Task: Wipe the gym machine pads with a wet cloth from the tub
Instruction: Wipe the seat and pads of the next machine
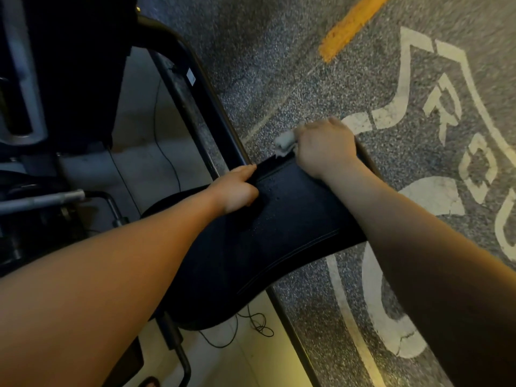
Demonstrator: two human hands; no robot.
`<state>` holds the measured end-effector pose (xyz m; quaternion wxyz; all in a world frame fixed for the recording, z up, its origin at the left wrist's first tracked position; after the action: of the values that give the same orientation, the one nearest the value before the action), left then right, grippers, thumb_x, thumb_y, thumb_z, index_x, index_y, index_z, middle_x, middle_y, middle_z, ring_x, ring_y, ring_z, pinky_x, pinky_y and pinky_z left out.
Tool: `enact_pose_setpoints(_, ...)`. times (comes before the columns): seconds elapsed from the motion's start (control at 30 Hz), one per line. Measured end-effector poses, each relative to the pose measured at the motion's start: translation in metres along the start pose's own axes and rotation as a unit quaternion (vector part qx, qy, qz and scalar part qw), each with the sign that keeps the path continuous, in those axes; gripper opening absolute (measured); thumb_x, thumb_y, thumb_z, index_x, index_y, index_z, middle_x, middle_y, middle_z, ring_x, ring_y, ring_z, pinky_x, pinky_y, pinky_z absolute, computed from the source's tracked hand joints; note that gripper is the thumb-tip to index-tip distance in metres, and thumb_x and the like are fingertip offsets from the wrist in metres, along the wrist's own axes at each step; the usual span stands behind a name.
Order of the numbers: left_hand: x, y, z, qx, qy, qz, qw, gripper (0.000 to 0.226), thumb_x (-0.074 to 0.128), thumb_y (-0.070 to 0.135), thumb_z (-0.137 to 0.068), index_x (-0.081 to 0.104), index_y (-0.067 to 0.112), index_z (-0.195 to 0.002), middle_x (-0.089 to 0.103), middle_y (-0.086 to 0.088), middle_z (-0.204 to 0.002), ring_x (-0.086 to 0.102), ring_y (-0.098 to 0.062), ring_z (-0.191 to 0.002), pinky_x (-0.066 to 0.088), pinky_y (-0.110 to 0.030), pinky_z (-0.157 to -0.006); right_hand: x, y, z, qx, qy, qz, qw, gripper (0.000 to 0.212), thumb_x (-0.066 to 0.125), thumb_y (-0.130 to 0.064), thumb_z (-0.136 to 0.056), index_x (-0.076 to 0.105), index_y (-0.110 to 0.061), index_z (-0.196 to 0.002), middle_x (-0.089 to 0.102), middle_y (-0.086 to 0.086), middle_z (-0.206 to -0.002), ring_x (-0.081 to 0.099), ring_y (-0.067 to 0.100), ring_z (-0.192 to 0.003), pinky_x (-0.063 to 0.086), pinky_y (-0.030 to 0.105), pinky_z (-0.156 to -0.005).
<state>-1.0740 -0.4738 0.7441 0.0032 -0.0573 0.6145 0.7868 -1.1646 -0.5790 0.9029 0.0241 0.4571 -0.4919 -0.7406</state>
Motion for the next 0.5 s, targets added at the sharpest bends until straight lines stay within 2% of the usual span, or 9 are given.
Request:
enact_pose_setpoints(0.03,-0.003,-0.001,0.0,0.004,0.013,0.011,1.0,0.08,0.055,0.011,-0.081,0.033,0.028,-0.156,0.026,0.008,-0.16,0.05,-0.009,-0.112,0.044,-0.021,-0.079,0.0,-0.004,-0.006,0.032,0.002,0.018,0.999,0.039,0.04,-0.026,-0.098,0.063,-0.008,-0.124,0.067,0.015,-0.123,0.058,0.035,-0.119,0.032,0.045,-0.112)
enact_pose_setpoints(0.07,-0.005,-0.004,0.0,0.01,0.033,0.008,0.999,0.072,0.054,0.007,-0.085,0.039,0.023,-0.153,0.031,0.004,-0.155,0.049,-0.01,-0.105,0.042,-0.018,-0.076,-0.001,-0.014,-0.008,0.047,-0.005,0.034,0.998,0.041,0.039,-0.028,-0.098,0.064,-0.008,-0.123,0.067,0.016,-0.123,0.058,0.035,-0.119,0.033,0.047,-0.112)
enact_pose_setpoints(0.13,-0.014,-0.017,0.002,0.009,0.102,-0.042,0.994,0.055,0.052,0.007,-0.087,0.05,0.015,-0.141,0.039,-0.002,-0.143,0.047,-0.019,-0.117,0.04,-0.022,-0.086,0.003,-0.052,-0.013,0.011,-0.038,0.035,0.999,0.041,0.04,-0.033,-0.097,0.069,-0.011,-0.117,0.069,0.013,-0.119,0.061,0.033,-0.113,0.038,0.046,-0.107)
enact_pose_setpoints(0.2,-0.025,-0.041,0.007,-0.027,0.153,-0.095,0.983,0.047,0.05,0.01,-0.086,0.053,0.014,-0.133,0.041,-0.006,-0.136,0.04,-0.027,-0.127,0.035,-0.029,-0.094,0.012,-0.093,-0.006,-0.066,-0.071,0.006,0.995,0.04,0.041,-0.035,-0.098,0.069,-0.015,-0.116,0.069,0.009,-0.115,0.064,0.03,-0.107,0.042,0.042,-0.099)
enact_pose_setpoints(0.27,-0.036,-0.061,0.009,-0.072,0.134,-0.115,0.982,0.049,0.05,0.012,-0.086,0.051,0.016,-0.135,0.041,-0.007,-0.139,0.037,-0.029,-0.13,0.037,-0.035,-0.1,0.013,-0.107,-0.001,-0.11,-0.081,-0.014,0.99,0.039,0.04,-0.034,-0.099,0.066,-0.016,-0.12,0.068,0.008,-0.116,0.064,0.029,-0.104,0.042,0.04,-0.092)
enact_pose_setpoints(0.33,-0.042,-0.07,0.01,-0.089,0.082,-0.118,0.986,0.055,0.051,0.014,-0.086,0.049,0.017,-0.141,0.039,-0.008,-0.144,0.037,-0.031,-0.134,0.037,-0.039,-0.107,0.006,-0.091,-0.006,-0.104,-0.088,-0.011,0.991,0.034,0.043,-0.033,-0.098,0.065,-0.017,-0.118,0.069,0.008,-0.114,0.064,0.03,-0.104,0.041,0.038,-0.086)
enact_pose_setpoints(0.37,-0.042,-0.072,0.009,-0.095,0.058,-0.117,0.987,0.058,0.053,0.015,-0.086,0.048,0.018,-0.143,0.039,-0.008,-0.145,0.039,-0.031,-0.134,0.039,-0.04,-0.109,0.004,-0.077,-0.01,-0.076,-0.086,0.009,0.993,0.033,0.044,-0.034,-0.097,0.065,-0.017,-0.116,0.069,0.009,-0.113,0.064,0.031,-0.105,0.041,0.038,-0.087)
enact_pose_setpoints(0.43,-0.041,-0.073,0.008,-0.108,0.018,-0.112,0.988,0.066,0.055,0.017,-0.082,0.044,0.02,-0.147,0.039,-0.01,-0.148,0.041,-0.033,-0.133,0.041,-0.044,-0.109,0.005,-0.049,-0.02,0.004,-0.066,0.055,0.996,0.038,0.043,-0.036,-0.097,0.067,-0.015,-0.117,0.07,0.011,-0.114,0.062,0.032,-0.111,0.039,0.041,-0.098)
enact_pose_setpoints(0.5,-0.038,-0.073,0.007,-0.118,0.004,-0.105,0.987,0.073,0.056,0.018,-0.077,0.041,0.022,-0.149,0.037,-0.009,-0.151,0.039,-0.035,-0.136,0.041,-0.047,-0.11,0.008,-0.049,-0.019,0.038,-0.054,0.089,0.994,0.046,0.037,-0.039,-0.099,0.065,-0.011,-0.123,0.069,0.014,-0.12,0.06,0.034,-0.117,0.037,0.044,-0.106)
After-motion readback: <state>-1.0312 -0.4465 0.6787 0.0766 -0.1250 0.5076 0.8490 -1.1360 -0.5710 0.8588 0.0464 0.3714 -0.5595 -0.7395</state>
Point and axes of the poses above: each hand's wrist, its own z-axis away from the middle knuckle, its own x-axis out of the palm, y = z × x, the point moved 1 cm from there along -z, towards the middle knuckle
